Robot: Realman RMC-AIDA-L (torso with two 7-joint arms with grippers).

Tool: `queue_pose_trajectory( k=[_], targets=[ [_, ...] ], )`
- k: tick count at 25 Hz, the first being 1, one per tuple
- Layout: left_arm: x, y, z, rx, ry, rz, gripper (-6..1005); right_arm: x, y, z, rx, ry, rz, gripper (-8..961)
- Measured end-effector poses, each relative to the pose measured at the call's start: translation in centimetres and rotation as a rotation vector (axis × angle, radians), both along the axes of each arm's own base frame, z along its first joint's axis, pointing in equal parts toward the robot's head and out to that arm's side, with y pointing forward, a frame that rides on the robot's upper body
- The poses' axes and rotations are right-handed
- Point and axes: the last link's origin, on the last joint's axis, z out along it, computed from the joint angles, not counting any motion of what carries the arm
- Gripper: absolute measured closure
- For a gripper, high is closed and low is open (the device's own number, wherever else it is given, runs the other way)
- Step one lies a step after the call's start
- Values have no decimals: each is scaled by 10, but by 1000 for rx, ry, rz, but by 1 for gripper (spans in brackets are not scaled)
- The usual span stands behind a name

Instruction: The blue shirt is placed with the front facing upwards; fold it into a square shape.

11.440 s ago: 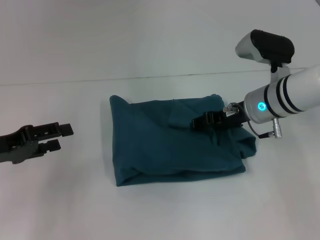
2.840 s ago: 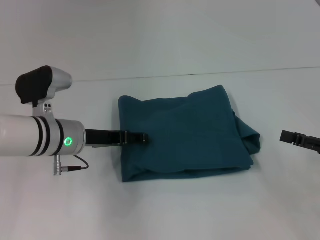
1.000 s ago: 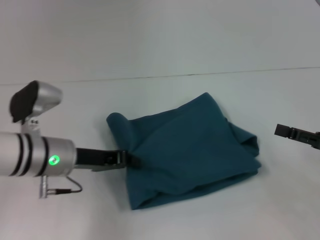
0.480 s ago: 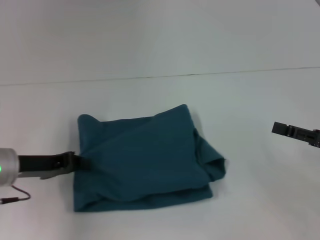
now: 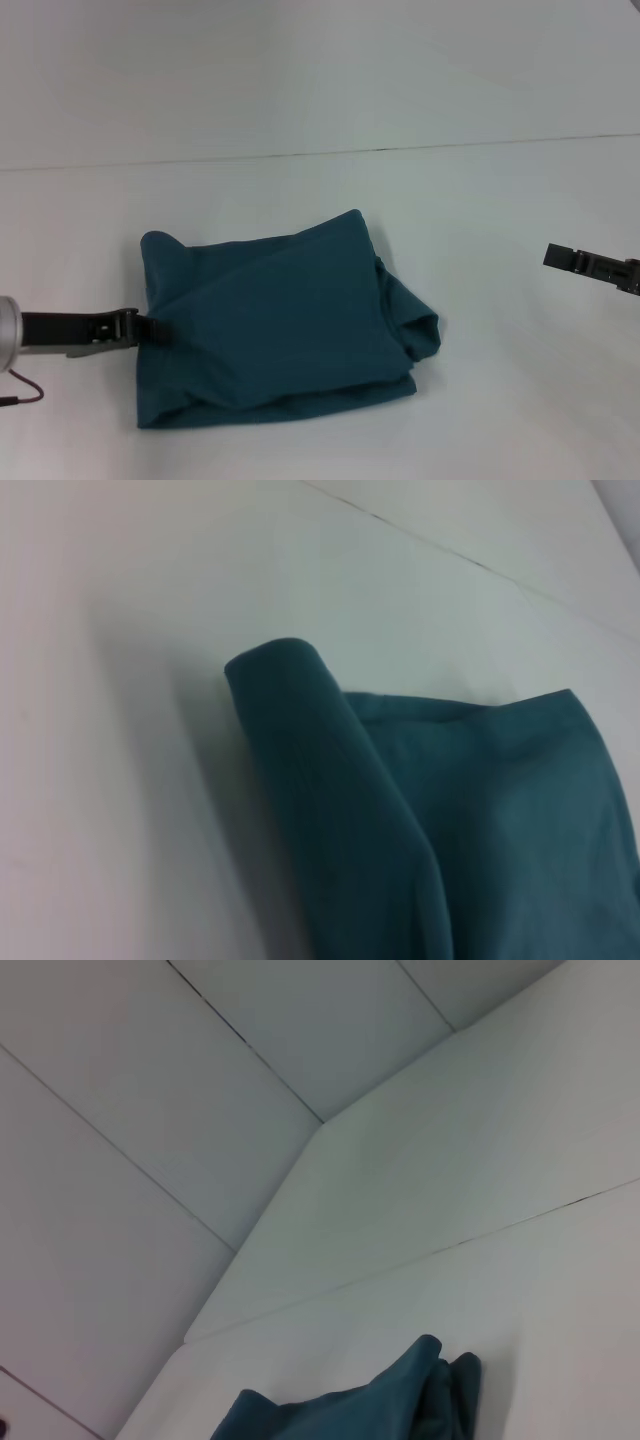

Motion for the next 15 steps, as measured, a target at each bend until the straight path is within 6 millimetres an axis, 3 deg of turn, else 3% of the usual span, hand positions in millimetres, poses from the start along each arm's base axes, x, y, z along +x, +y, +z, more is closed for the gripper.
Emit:
queue_pose_trajectory(
  k=[9, 12, 15],
  targets=[
    [-1, -3, 30, 109, 9, -10, 849, 1, 1, -1, 0, -5, -4, 27],
    [-5, -9, 38, 156, -113, 60, 746, 1, 1, -1, 1, -6, -3, 26],
    [-8, -14, 30, 166, -263, 128, 640, 1, 1, -2, -1, -6, -3, 26]
  ],
)
